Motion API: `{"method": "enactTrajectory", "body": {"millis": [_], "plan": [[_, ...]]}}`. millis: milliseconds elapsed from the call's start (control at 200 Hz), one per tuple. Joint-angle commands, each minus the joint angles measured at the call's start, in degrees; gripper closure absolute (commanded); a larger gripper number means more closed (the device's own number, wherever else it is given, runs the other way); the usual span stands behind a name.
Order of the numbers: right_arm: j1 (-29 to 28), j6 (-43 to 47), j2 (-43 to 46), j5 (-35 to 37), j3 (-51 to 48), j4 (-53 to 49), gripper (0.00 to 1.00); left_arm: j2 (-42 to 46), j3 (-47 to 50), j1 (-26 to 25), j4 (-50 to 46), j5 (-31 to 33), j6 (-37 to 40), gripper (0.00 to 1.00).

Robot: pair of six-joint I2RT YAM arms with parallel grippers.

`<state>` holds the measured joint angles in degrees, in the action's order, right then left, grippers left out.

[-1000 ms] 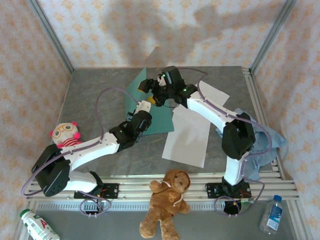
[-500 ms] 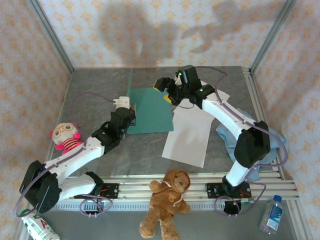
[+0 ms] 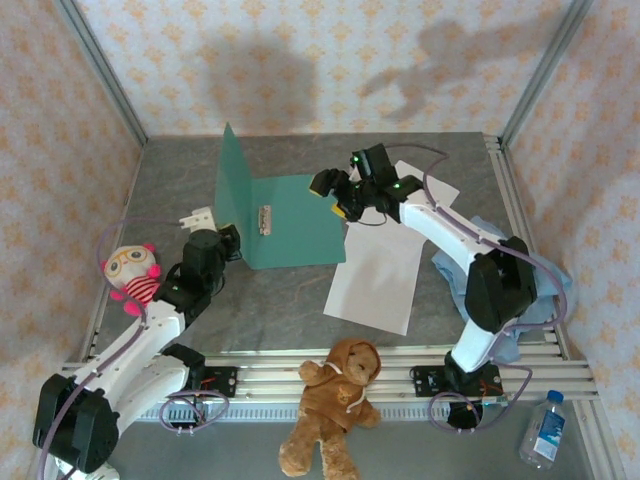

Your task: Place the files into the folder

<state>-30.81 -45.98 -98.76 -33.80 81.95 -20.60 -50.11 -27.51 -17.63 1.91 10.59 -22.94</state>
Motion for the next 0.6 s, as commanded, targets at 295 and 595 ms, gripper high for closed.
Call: {"method": "enactTrajectory", "body": {"millis": [295, 595], "plan": [[-0.1, 3.0, -6.7, 1.9, 0.1, 0.9, 0.21, 2.2, -3.9, 8.4, -16.0, 1.8, -2.2, 0.18], [-0.2, 4.2, -14.3, 1.2, 4.5, 1.0, 0.21, -0.9, -7.1, 12.1, -23.5, 2.1, -4.4, 0.14]]}}
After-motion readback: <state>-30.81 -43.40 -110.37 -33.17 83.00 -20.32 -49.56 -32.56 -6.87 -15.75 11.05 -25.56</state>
